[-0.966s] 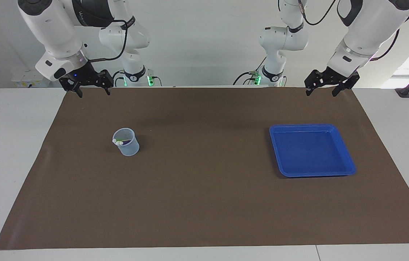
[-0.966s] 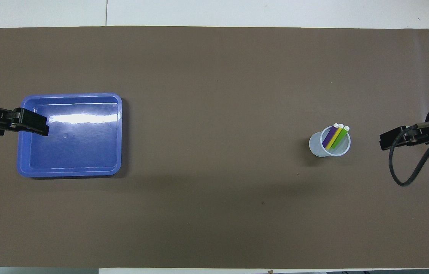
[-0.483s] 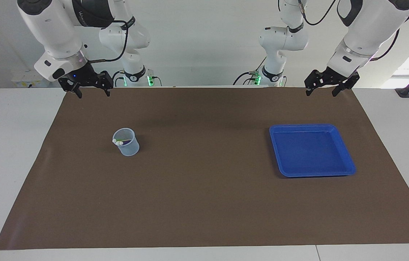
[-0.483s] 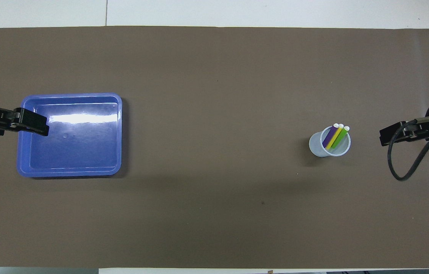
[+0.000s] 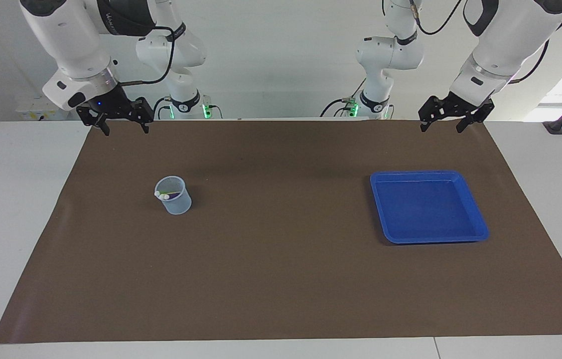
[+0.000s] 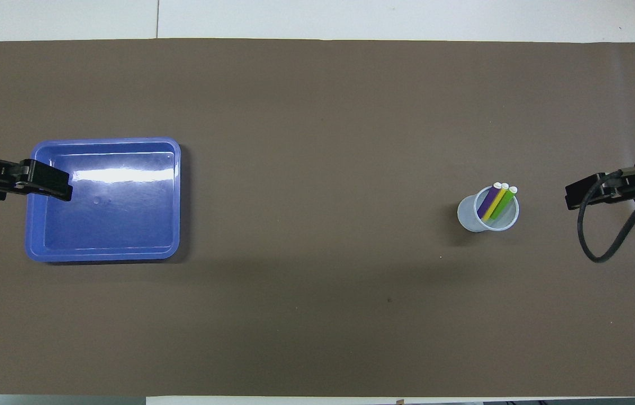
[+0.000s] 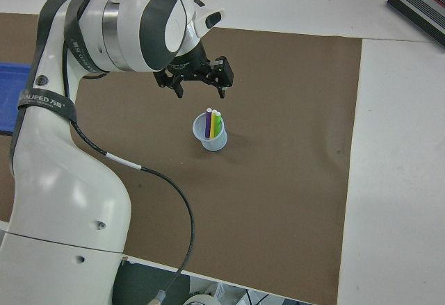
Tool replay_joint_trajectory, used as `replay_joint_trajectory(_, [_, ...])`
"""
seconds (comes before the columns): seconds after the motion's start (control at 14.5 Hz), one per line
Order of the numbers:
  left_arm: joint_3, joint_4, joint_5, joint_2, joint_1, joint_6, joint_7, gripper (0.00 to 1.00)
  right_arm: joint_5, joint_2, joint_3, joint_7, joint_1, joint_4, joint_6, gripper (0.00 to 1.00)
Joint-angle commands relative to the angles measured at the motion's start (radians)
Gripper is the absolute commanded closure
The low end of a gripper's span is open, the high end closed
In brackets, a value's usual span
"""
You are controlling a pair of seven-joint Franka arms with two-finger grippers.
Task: Transfer and insert pens with both arms
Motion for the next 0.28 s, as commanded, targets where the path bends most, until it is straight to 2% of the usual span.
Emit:
replay_joint_trajectory(0.0, [-0.001, 0.001, -0.005, -0.007, 0.005, -0.007, -0.004, 0.0, -0.02, 0.018, 0.013, 0.017, -0.014, 0.024, -0.006, 0.0])
replay_joint_trajectory(0.21, [-0.001, -0.001, -0.005, -0.007, 0.002, -0.009, -0.004, 0.0, -0.02, 0.018, 0.011, 0.015, -0.014, 0.024, -0.007, 0.0])
